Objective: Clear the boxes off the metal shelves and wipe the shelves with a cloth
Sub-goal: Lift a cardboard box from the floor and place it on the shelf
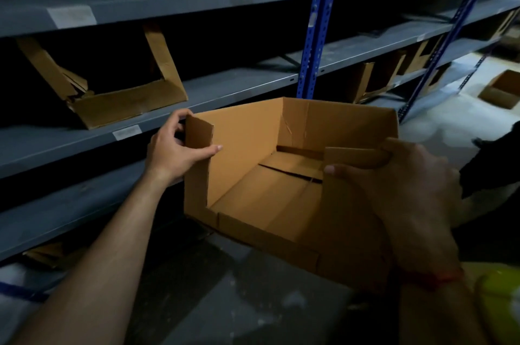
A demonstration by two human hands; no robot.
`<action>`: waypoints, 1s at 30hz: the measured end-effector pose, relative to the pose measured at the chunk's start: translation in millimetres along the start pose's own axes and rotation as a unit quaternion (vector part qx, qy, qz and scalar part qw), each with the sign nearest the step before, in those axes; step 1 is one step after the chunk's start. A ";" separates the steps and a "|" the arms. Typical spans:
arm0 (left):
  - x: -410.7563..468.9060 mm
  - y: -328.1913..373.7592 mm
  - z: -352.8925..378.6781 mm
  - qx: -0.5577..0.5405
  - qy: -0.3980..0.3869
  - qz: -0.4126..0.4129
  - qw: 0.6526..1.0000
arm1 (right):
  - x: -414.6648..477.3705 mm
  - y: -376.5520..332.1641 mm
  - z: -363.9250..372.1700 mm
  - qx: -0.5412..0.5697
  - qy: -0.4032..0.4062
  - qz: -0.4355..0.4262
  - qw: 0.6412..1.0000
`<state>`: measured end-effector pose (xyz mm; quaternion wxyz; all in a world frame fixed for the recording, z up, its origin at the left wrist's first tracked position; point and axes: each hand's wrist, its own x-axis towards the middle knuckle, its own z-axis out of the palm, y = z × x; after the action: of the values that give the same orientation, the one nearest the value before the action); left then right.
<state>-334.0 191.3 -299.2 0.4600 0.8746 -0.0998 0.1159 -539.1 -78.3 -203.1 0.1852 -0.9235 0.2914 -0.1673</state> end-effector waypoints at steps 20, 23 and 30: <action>-66.4 -66.0 -70.8 0.016 0.143 -0.093 0.985 | -20.1 -35.7 60.8 0.063 0.022 -0.135 0.989; -72.0 -63.3 -73.0 0.009 0.157 -0.079 0.984 | -23.1 -33.8 59.8 0.068 0.043 -0.138 0.987; -79.3 -59.5 -62.1 0.007 0.169 -0.060 0.984 | -27.8 -23.0 66.0 0.072 0.042 -0.129 0.988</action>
<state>-399.8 281.3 -335.0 0.4705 0.8499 0.0326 0.2351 -522.1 -28.0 -256.4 0.2160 -0.9296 0.1644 -0.2493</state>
